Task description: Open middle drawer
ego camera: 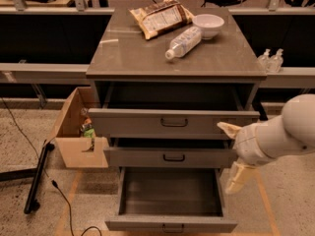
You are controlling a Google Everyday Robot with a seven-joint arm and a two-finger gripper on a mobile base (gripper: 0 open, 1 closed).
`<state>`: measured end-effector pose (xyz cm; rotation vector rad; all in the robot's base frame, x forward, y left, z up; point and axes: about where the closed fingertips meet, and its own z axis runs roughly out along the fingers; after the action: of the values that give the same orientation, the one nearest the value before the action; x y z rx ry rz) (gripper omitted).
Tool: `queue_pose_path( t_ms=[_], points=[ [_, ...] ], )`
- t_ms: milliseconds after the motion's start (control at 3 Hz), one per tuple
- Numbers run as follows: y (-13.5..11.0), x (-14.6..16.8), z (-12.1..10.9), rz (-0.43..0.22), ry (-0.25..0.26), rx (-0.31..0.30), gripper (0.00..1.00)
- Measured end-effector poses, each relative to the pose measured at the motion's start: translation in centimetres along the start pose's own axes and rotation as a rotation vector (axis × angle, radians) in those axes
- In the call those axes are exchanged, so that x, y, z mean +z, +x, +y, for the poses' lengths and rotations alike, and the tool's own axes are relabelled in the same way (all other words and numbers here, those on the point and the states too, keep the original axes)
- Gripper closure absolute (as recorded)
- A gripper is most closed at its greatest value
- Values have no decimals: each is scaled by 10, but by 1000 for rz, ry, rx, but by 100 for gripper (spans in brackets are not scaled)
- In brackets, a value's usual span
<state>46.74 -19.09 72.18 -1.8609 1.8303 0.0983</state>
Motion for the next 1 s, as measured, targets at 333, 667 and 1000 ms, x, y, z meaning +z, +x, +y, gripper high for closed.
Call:
queue_pose_path(
  t_ms=[333,667,1000],
  points=[
    [12,51,6,13,-42,-29,0],
    [12,58,6,15,-47,-37,0],
    [13,61,7,12,-53,-41,0]
  ],
)
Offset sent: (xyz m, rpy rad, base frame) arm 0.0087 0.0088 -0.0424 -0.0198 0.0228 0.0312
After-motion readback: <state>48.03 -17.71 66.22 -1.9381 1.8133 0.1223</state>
